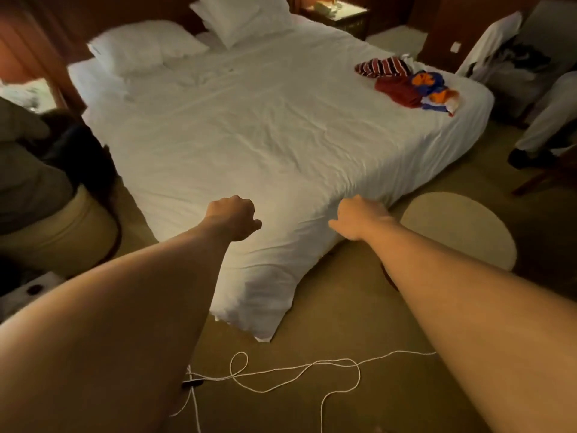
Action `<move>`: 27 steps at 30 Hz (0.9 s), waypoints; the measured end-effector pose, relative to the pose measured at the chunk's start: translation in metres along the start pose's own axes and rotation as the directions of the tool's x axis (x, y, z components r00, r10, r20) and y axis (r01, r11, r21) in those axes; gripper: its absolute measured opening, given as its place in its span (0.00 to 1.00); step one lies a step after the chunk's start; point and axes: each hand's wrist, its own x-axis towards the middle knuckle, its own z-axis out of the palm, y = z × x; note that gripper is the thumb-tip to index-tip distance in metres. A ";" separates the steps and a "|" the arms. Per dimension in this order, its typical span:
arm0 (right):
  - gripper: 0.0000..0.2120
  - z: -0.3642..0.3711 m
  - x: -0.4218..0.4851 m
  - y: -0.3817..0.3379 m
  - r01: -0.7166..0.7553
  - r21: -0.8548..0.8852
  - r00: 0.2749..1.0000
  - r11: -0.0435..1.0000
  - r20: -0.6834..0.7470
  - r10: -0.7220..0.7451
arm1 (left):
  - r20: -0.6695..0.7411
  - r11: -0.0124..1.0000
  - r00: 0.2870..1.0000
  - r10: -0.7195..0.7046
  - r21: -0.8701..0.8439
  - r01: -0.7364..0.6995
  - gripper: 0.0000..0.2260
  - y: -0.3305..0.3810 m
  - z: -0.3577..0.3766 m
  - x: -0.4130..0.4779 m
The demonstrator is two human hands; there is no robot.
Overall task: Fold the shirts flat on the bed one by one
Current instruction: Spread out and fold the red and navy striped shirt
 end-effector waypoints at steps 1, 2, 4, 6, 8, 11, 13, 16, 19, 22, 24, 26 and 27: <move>0.18 -0.007 0.011 0.001 0.018 0.002 1.000 1.000 0.007 -0.018 | -0.005 1.000 1.000 -0.012 0.004 0.012 0.14 0.001 -0.007 0.008; 0.16 -0.014 0.022 0.004 0.038 0.001 0.999 0.999 0.009 -0.038 | -0.009 1.000 1.000 -0.024 0.008 0.024 0.15 0.004 -0.015 0.017; 0.13 -0.031 0.045 0.015 0.074 -0.011 0.997 0.997 -0.001 -0.074 | -0.017 0.999 0.999 -0.050 0.006 0.051 0.15 0.015 -0.031 0.035; 0.13 -0.051 0.070 0.031 0.113 -0.038 0.993 0.993 -0.032 -0.114 | -0.031 0.997 0.997 -0.075 -0.005 0.075 0.15 0.031 -0.047 0.055; 0.13 -0.075 0.096 0.050 0.153 -0.060 0.986 0.986 -0.064 -0.157 | -0.048 0.994 0.993 -0.107 -0.031 0.106 0.15 0.052 -0.064 0.076; 0.13 -0.113 0.133 0.083 0.219 -0.100 0.971 0.971 -0.078 -0.227 | -0.048 0.985 0.986 -0.157 -0.086 0.153 0.15 0.090 -0.090 0.108; 0.14 -0.137 0.159 0.107 0.241 -0.122 0.964 0.963 -0.086 -0.252 | -0.064 0.978 0.981 -0.184 -0.115 0.176 0.15 0.113 -0.109 0.133; 0.13 -0.169 0.199 0.140 0.264 -0.136 0.955 0.955 -0.099 -0.278 | -0.102 0.968 0.971 -0.215 -0.151 0.198 0.16 0.142 -0.140 0.175; 0.14 -0.193 0.241 0.164 0.277 -0.156 0.947 0.948 -0.122 -0.297 | -0.137 0.962 0.962 -0.237 -0.170 0.213 0.15 0.160 -0.167 0.218; 0.13 -0.209 0.287 0.178 0.287 -0.165 0.941 0.944 -0.137 -0.310 | -0.161 0.960 0.954 -0.252 -0.168 0.225 0.16 0.168 -0.186 0.262; 0.12 -0.217 0.319 0.181 0.293 -0.163 0.938 0.942 -0.143 -0.316 | -0.160 0.961 0.954 -0.254 -0.152 0.230 0.16 0.168 -0.195 0.294; 0.13 -0.227 0.355 0.181 0.295 -0.154 0.936 0.943 -0.151 -0.318 | -0.151 0.958 0.952 -0.266 -0.153 0.243 0.16 0.164 -0.203 0.328; 0.14 -0.233 0.374 0.180 0.296 -0.149 0.934 0.943 -0.160 -0.319 | -0.144 0.956 0.952 -0.271 -0.157 0.249 0.16 0.161 -0.207 0.347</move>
